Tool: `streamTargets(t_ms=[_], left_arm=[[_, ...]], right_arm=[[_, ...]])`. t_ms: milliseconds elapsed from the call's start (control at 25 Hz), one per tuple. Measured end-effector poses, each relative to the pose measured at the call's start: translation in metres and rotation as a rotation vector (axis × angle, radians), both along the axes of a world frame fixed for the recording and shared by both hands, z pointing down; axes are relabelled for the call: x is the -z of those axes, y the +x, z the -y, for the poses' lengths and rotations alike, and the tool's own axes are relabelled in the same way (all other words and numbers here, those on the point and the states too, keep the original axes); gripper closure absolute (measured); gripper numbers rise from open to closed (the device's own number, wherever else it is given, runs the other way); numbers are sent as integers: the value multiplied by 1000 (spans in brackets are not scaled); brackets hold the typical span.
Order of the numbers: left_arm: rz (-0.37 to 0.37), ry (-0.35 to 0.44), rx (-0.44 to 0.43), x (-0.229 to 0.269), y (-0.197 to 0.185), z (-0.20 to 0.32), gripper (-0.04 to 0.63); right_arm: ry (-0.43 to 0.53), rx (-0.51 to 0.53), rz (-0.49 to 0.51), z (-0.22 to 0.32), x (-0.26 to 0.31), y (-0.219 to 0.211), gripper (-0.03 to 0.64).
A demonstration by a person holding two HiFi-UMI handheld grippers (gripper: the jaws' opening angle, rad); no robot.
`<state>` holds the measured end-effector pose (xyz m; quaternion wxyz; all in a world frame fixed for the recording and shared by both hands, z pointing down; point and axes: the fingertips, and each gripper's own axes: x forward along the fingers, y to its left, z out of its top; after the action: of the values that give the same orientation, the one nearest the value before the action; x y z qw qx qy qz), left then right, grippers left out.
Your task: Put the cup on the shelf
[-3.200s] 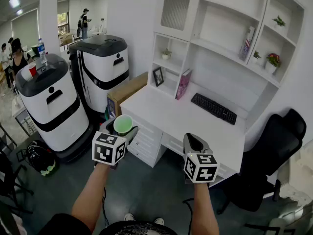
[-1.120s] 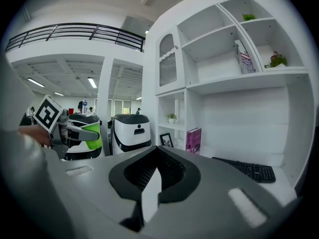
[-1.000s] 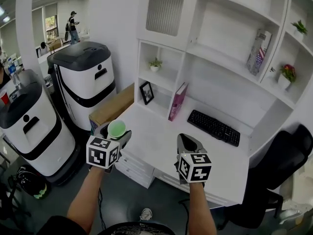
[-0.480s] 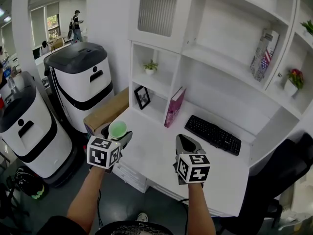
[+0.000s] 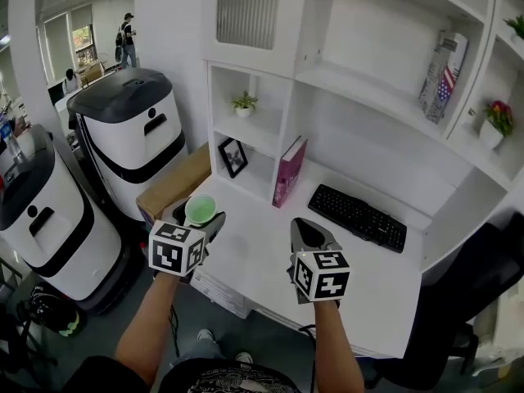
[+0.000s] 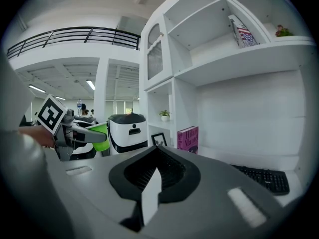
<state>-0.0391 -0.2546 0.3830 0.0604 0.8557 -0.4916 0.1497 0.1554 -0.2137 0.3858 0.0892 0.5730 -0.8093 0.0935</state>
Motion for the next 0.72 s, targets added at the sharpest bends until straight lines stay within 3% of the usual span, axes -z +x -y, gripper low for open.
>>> streamTargets(t_ms=[280, 720], left_arm=[[-6, -9, -64, -9, 19, 43, 247], [7, -51, -238, -38, 63, 147, 250]], right_arm=[[-5, -36, -15, 29, -6, 4, 595], [-40, -163, -19, 99, -19, 12, 595]])
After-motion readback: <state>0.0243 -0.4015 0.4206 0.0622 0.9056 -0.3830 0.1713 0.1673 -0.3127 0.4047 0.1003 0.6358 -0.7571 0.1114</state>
